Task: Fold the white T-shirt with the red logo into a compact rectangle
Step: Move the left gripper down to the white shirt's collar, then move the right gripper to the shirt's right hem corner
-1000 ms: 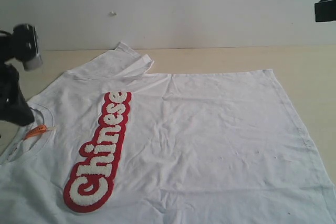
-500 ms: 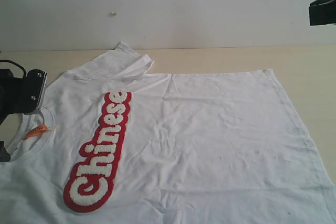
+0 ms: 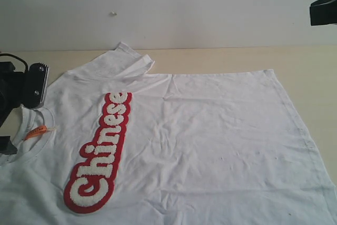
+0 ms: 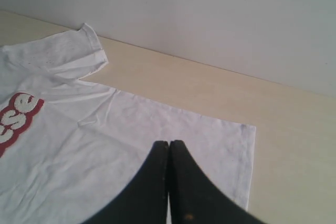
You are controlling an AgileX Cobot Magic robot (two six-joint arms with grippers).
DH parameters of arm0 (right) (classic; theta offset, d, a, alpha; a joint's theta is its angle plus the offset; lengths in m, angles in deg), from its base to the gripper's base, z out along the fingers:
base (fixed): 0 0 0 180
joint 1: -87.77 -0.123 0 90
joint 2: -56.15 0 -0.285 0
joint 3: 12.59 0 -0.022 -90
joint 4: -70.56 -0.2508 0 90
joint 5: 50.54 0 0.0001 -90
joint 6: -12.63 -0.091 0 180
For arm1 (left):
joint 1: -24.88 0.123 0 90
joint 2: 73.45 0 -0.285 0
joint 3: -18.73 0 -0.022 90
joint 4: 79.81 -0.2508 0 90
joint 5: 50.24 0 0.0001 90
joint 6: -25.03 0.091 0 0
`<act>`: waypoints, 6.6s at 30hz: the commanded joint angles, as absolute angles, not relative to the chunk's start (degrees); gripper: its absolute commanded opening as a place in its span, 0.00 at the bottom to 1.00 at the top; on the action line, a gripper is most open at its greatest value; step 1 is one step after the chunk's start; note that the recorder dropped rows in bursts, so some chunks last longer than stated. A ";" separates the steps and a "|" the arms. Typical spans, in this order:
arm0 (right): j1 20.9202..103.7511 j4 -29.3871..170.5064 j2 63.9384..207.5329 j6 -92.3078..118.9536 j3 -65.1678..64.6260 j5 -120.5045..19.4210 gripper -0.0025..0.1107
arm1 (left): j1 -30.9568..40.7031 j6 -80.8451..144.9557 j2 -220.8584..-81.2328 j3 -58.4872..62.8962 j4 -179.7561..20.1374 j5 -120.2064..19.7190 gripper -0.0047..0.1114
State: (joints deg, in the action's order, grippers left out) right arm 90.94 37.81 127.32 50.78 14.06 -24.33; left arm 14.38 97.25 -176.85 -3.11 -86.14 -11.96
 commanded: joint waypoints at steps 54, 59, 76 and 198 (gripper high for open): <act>91.13 37.59 127.67 52.05 13.74 -23.74 0.02 | 27.03 126.54 -196.05 9.85 -72.82 0.38 0.94; 91.13 37.59 127.67 52.05 13.74 -23.74 0.02 | 27.03 126.54 -197.52 12.02 -70.62 3.88 0.94; 91.13 37.59 127.67 54.93 13.74 -22.39 0.08 | 27.03 125.25 -199.14 12.14 -74.08 0.83 0.94; 97.21 69.39 184.31 100.18 -8.32 -2.48 0.95 | 26.89 125.25 -199.14 12.14 -73.36 0.82 0.94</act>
